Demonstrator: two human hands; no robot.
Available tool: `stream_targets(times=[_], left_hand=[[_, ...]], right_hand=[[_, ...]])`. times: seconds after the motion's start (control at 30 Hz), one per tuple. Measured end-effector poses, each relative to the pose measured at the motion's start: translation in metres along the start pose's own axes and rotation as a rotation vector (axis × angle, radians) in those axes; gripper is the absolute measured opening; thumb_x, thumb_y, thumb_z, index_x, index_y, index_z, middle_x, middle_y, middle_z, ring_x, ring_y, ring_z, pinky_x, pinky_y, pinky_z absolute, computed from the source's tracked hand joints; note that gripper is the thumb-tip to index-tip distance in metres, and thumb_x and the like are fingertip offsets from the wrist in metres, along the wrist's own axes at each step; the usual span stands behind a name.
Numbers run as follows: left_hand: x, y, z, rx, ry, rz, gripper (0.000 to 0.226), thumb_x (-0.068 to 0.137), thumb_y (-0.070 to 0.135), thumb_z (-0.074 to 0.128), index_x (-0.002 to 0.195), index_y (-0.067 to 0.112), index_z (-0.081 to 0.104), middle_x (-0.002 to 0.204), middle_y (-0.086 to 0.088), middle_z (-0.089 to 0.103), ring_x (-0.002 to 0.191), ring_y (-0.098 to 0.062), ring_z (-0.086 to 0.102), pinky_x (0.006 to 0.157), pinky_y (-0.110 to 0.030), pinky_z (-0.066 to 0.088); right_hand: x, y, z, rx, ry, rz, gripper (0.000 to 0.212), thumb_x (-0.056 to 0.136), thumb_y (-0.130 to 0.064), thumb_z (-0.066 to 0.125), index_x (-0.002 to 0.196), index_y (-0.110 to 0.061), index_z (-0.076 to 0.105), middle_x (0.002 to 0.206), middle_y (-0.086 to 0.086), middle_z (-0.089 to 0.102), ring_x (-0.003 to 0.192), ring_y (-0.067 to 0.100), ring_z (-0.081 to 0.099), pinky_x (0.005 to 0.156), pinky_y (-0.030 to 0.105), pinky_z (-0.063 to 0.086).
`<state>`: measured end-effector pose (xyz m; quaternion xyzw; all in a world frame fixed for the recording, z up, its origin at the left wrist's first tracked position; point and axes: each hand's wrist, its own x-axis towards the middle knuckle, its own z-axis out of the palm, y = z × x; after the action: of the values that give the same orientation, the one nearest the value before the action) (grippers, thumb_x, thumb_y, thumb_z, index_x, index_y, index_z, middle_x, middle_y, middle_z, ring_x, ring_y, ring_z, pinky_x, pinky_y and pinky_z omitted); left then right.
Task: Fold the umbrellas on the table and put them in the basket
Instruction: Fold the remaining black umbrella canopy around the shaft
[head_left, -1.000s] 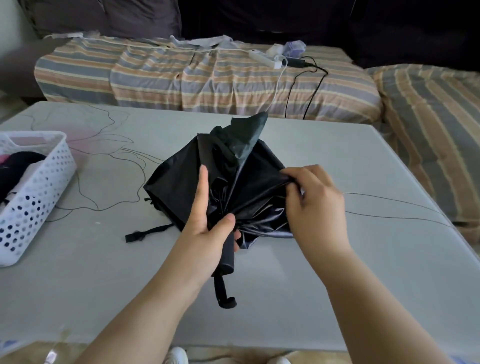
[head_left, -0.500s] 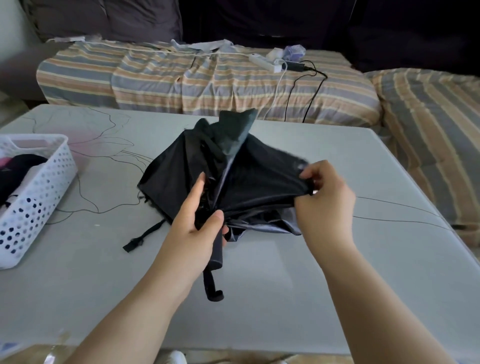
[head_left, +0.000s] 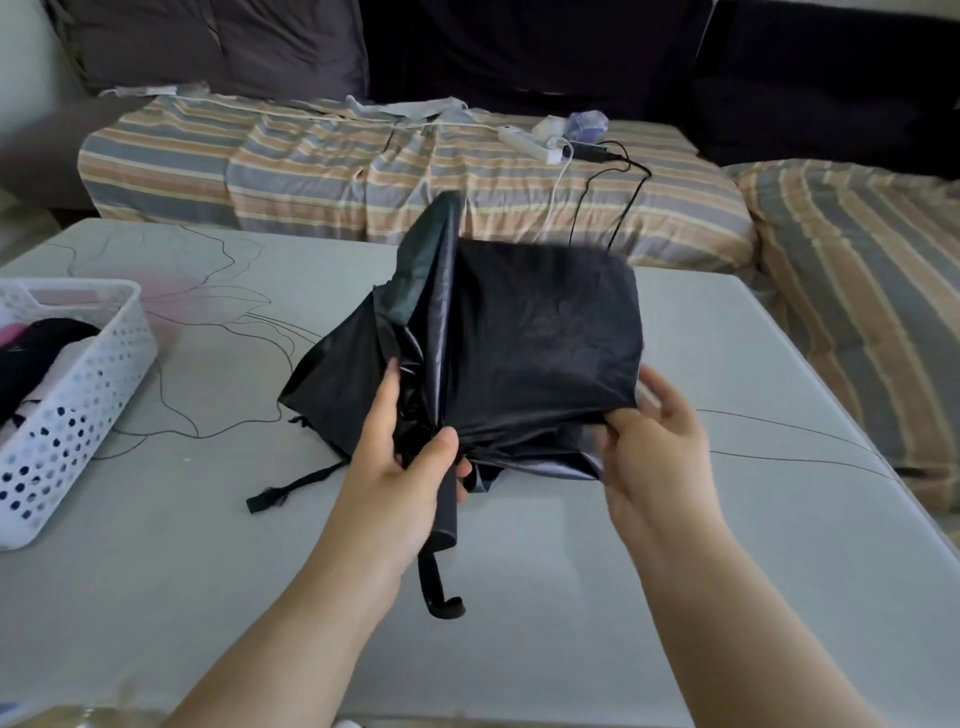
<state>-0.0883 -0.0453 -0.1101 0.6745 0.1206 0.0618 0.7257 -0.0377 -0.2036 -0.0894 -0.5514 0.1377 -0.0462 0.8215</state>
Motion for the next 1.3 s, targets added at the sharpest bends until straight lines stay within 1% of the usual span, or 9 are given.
stream_targets(times=[0.17,0.3,0.5,0.6,0.77,0.9,1.07,1.17,1.3], left_hand=[[-0.001,-0.002,-0.002,0.082,0.002,0.009,0.064,0.095,0.025,0.054,0.135,0.063,0.022,0.082,0.006,0.071,0.072,-0.007,0.065,0.073,-0.022,0.051],[-0.001,0.000,0.000,0.119,0.004,0.037,0.064,0.096,0.025,0.053,0.136,0.060,0.017,0.078,0.042,0.060,0.070,0.007,0.063,0.065,-0.011,0.046],[0.003,0.000,0.000,-0.086,0.033,-0.047,0.065,0.096,0.010,0.053,0.139,0.054,0.030,0.090,-0.008,0.067,0.068,-0.018,0.059,0.059,-0.027,0.050],[0.000,-0.001,0.003,-0.055,0.003,-0.051,0.064,0.096,0.015,0.053,0.138,0.057,0.028,0.081,-0.007,0.067,0.064,-0.014,0.061,0.056,-0.026,0.049],[-0.004,0.003,0.003,0.043,-0.032,-0.011,0.073,0.097,0.022,0.052,0.124,0.076,0.012,0.078,0.021,0.069,0.071,-0.010,0.066,0.079,-0.031,0.056],[-0.002,0.005,0.002,-0.042,-0.004,-0.046,0.074,0.096,0.013,0.054,0.134,0.067,0.021,0.081,0.012,0.072,0.067,-0.013,0.064,0.067,-0.030,0.053],[-0.007,0.009,0.002,0.029,-0.014,-0.052,0.064,0.096,0.023,0.052,0.126,0.070,0.020,0.076,-0.002,0.070,0.064,-0.007,0.063,0.064,-0.020,0.050],[-0.008,0.013,-0.001,0.033,-0.053,-0.041,0.077,0.097,0.021,0.052,0.126,0.077,0.008,0.082,-0.001,0.070,0.065,-0.009,0.064,0.068,-0.025,0.050],[-0.009,0.017,-0.001,-0.020,-0.111,-0.041,0.086,0.097,0.012,0.051,0.113,0.085,0.009,0.085,-0.002,0.069,0.064,-0.016,0.062,0.058,-0.022,0.049]], right_hand=[[-0.006,-0.004,0.008,0.233,-0.177,0.399,0.019,0.087,0.004,0.044,0.078,-0.006,0.058,0.075,0.008,0.061,0.073,0.021,0.061,0.081,0.034,0.055],[-0.011,0.000,0.018,0.231,-0.216,0.405,0.006,0.090,-0.013,0.059,0.094,-0.011,0.064,0.089,0.005,0.072,0.085,0.020,0.070,0.081,0.036,0.057],[-0.019,-0.001,0.023,-0.241,-0.016,-0.284,0.033,0.100,-0.020,0.049,0.071,-0.006,0.056,0.064,0.017,0.059,0.060,0.021,0.060,0.062,0.034,0.056],[-0.017,-0.003,0.018,0.028,0.012,-0.068,0.029,0.101,-0.019,0.047,0.075,-0.013,0.060,0.077,0.002,0.068,0.071,0.011,0.067,0.064,0.020,0.055],[-0.020,0.011,0.026,0.010,-0.243,0.257,0.027,0.095,-0.026,0.057,0.113,-0.008,0.063,0.105,0.004,0.074,0.096,0.015,0.070,0.086,0.031,0.055],[-0.022,0.014,0.028,-0.220,-0.109,0.051,0.045,0.099,-0.033,0.048,0.098,0.011,0.057,0.088,0.019,0.071,0.080,0.013,0.073,0.085,0.036,0.056],[-0.014,0.002,0.025,0.143,-0.149,0.145,0.017,0.099,-0.013,0.050,0.111,-0.009,0.061,0.104,0.004,0.073,0.093,0.015,0.071,0.088,0.036,0.057],[-0.015,0.000,0.028,0.201,-0.211,0.266,0.031,0.100,-0.023,0.046,0.125,-0.006,0.054,0.111,0.011,0.071,0.095,0.024,0.071,0.080,0.037,0.059],[-0.026,-0.001,0.031,0.021,-0.172,0.083,0.030,0.101,-0.039,0.040,0.115,-0.021,0.059,0.109,0.003,0.072,0.087,0.020,0.073,0.082,0.041,0.057]])
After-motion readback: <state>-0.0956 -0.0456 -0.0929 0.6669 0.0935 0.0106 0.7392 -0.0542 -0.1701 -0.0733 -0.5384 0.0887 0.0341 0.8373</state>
